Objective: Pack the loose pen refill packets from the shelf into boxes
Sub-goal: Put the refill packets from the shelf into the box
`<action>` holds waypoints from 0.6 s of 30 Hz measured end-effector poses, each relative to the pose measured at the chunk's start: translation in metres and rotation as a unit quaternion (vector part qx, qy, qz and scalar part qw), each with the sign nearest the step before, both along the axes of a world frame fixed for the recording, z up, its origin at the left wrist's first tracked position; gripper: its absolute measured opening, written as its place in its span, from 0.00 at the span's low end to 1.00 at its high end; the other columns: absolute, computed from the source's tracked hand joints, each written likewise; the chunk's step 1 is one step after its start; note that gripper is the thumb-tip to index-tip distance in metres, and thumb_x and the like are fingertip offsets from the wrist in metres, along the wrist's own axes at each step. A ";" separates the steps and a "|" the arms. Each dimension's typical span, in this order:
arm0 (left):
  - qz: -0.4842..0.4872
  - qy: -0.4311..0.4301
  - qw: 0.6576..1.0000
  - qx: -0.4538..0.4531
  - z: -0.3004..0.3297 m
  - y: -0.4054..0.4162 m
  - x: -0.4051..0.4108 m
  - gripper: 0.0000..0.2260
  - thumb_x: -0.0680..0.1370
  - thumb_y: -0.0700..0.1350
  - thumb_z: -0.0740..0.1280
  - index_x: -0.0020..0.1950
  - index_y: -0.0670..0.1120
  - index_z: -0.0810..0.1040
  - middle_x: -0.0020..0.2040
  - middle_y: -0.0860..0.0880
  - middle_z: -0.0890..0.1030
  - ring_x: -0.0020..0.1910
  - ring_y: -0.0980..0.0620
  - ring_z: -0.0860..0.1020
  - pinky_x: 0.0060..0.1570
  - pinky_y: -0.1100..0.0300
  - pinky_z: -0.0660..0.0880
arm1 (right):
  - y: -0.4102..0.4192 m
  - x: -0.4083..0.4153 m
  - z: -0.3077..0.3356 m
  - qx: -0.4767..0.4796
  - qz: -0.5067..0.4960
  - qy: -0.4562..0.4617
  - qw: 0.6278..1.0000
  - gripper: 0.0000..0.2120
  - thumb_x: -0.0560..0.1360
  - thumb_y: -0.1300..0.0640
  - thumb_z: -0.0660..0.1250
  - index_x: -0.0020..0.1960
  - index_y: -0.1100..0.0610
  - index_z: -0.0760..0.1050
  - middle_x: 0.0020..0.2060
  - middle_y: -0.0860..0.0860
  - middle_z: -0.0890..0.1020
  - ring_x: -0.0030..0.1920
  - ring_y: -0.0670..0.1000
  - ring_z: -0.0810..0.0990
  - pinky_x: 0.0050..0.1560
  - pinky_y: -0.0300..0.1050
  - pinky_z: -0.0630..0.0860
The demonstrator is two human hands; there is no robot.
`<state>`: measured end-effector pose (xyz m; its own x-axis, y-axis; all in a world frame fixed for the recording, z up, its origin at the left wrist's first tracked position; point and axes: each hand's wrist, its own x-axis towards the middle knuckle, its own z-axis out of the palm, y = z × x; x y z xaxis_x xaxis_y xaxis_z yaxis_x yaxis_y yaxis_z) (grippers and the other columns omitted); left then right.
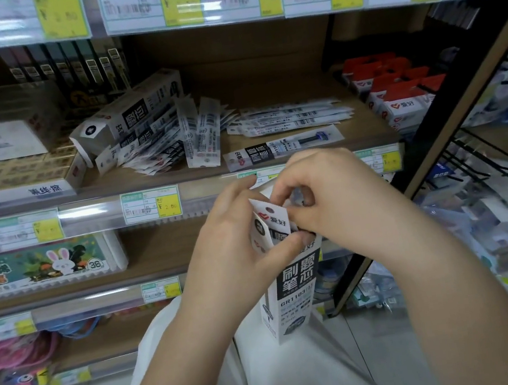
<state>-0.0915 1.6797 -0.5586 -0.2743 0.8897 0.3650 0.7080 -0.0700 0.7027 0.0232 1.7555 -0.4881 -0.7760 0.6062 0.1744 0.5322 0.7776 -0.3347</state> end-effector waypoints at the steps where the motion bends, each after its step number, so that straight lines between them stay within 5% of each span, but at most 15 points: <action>1: -0.005 0.000 1.000 -0.001 0.001 0.000 0.001 0.15 0.62 0.65 0.64 0.44 0.61 0.68 0.61 0.58 0.70 0.60 0.64 0.68 0.53 0.81 0.59 | 0.000 0.001 -0.003 0.008 0.000 0.004 1.000 0.03 0.71 0.61 0.68 0.41 0.55 0.80 0.35 0.46 0.73 0.40 0.47 0.71 0.39 0.35 0.64; 9: 0.003 0.001 1.000 -0.006 0.002 -0.002 0.000 0.15 0.61 0.67 0.65 0.42 0.63 0.67 0.63 0.60 0.68 0.60 0.66 0.66 0.52 0.74 0.62 | 0.004 0.001 -0.007 -0.019 0.000 -0.042 0.999 0.04 0.71 0.59 0.67 0.40 0.54 0.80 0.40 0.50 0.80 0.44 0.50 0.78 0.48 0.44 0.73; 14: 0.011 0.032 0.999 -0.024 -0.002 -0.001 -0.002 0.26 0.66 0.63 0.70 0.56 0.48 0.76 0.69 0.54 0.69 0.66 0.58 0.67 0.59 0.68 0.61 | 0.013 0.002 -0.008 -0.052 0.005 -0.057 0.997 0.05 0.72 0.60 0.67 0.43 0.55 0.81 0.43 0.49 0.79 0.49 0.51 0.77 0.50 0.40 0.70; 18: 0.007 0.026 0.999 -0.017 -0.004 0.000 -0.006 0.29 0.64 0.65 0.67 0.56 0.46 0.76 0.68 0.54 0.70 0.64 0.60 0.67 0.57 0.71 0.61 | 0.010 0.004 -0.004 -0.126 -0.039 0.056 0.990 0.07 0.74 0.50 0.66 0.44 0.49 0.82 0.48 0.44 0.80 0.51 0.44 0.77 0.55 0.45 0.73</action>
<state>-0.0979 1.6797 -0.5622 -0.2689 0.8980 0.3483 0.7443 -0.0358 0.6669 0.0270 1.7657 -0.4922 -0.7095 0.6988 0.0913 0.5364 0.6195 -0.5731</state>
